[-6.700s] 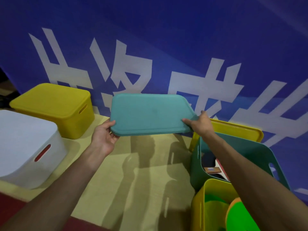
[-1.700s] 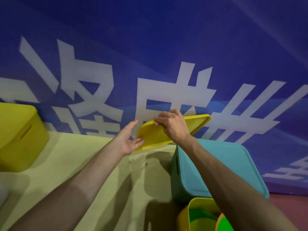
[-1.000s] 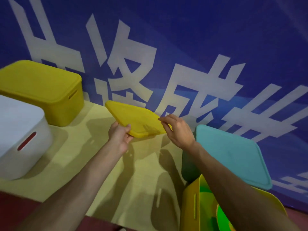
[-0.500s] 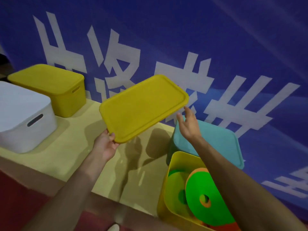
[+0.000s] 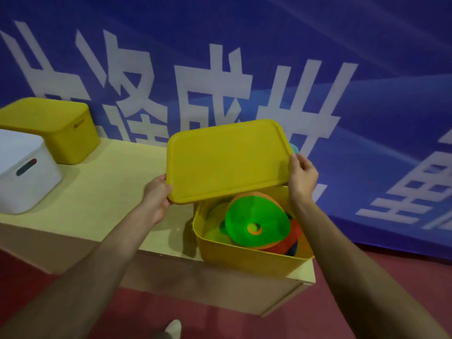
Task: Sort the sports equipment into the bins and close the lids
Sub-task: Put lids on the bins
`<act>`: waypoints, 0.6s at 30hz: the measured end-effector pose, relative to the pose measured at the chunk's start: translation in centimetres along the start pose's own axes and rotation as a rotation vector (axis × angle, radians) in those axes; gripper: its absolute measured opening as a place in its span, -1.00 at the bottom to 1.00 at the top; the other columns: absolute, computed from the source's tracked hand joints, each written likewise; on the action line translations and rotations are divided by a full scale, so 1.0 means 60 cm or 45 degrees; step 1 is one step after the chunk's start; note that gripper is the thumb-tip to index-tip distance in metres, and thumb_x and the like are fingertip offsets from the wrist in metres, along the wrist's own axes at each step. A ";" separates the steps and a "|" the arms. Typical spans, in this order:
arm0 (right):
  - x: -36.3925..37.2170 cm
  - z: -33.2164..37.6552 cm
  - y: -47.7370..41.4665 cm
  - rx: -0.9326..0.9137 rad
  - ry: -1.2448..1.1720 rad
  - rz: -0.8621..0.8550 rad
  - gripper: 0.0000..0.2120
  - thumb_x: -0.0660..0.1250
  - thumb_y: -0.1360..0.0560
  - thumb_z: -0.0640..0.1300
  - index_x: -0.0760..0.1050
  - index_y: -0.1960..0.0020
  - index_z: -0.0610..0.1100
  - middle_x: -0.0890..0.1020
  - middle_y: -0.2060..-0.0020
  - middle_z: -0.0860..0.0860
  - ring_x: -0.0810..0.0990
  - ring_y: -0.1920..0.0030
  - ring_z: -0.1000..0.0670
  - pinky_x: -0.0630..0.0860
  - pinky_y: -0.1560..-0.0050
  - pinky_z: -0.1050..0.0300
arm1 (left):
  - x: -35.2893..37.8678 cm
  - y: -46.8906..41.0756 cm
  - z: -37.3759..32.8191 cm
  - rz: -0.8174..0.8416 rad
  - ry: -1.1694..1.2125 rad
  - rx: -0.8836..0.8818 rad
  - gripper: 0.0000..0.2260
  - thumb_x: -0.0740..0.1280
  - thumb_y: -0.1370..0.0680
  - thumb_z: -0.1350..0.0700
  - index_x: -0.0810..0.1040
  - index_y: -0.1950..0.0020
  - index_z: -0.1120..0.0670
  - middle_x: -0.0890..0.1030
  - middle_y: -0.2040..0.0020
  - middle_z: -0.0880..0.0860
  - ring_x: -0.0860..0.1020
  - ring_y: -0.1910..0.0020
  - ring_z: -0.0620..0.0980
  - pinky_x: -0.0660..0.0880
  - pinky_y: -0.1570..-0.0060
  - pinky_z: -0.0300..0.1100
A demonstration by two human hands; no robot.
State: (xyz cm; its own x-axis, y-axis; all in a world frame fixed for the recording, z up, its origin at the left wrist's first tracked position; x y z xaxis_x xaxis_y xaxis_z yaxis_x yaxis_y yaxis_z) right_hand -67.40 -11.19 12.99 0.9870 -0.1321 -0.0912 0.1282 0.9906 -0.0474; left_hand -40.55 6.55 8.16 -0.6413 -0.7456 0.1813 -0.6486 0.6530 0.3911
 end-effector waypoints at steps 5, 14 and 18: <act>-0.115 -0.059 0.019 -0.042 0.462 0.017 -0.64 0.25 -0.56 -0.10 0.44 -0.32 -0.20 0.57 -0.20 -0.15 0.51 -0.20 -0.17 0.43 -0.16 -0.02 | 0.071 0.032 0.032 0.042 -0.365 0.145 -0.58 0.16 -0.58 0.30 0.31 -0.43 0.07 0.54 -0.21 0.14 0.53 -0.09 0.09 0.51 -0.03 -0.02; -0.182 -0.161 0.056 -0.075 0.866 0.073 -0.63 0.16 -0.58 -0.02 0.47 -0.04 -0.35 0.56 0.06 -0.29 0.50 -0.01 -0.30 0.38 0.06 -0.04 | 0.088 0.046 0.111 -0.055 -0.880 0.311 -0.64 0.07 -0.59 0.10 0.37 -0.38 0.06 0.34 -0.23 0.13 0.47 -0.06 0.17 0.46 -0.13 0.09; -0.180 -0.174 0.073 -0.055 0.866 0.118 -0.67 0.14 -0.61 -0.09 0.43 -0.18 -0.34 0.52 -0.06 -0.27 0.45 -0.10 -0.26 0.38 -0.08 -0.05 | 0.072 0.045 0.134 -0.164 -0.977 0.271 -0.64 0.06 -0.58 0.11 0.42 -0.33 0.11 0.38 -0.27 0.23 0.42 -0.18 0.24 0.41 -0.21 0.15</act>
State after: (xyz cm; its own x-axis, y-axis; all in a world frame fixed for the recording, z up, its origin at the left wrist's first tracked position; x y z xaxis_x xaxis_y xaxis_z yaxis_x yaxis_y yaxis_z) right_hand -78.48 -5.80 3.41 0.7118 -0.0533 -0.7003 0.0282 0.9985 -0.0474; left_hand -48.34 6.18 2.76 -0.6090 -0.5677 -0.5539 -0.7510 0.6373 0.1726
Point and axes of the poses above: each hand's wrist, its own y-axis away from the middle knuckle, its own x-axis out of the palm, z = x × y, the point moved 3 cm from there along -y, towards the middle knuckle
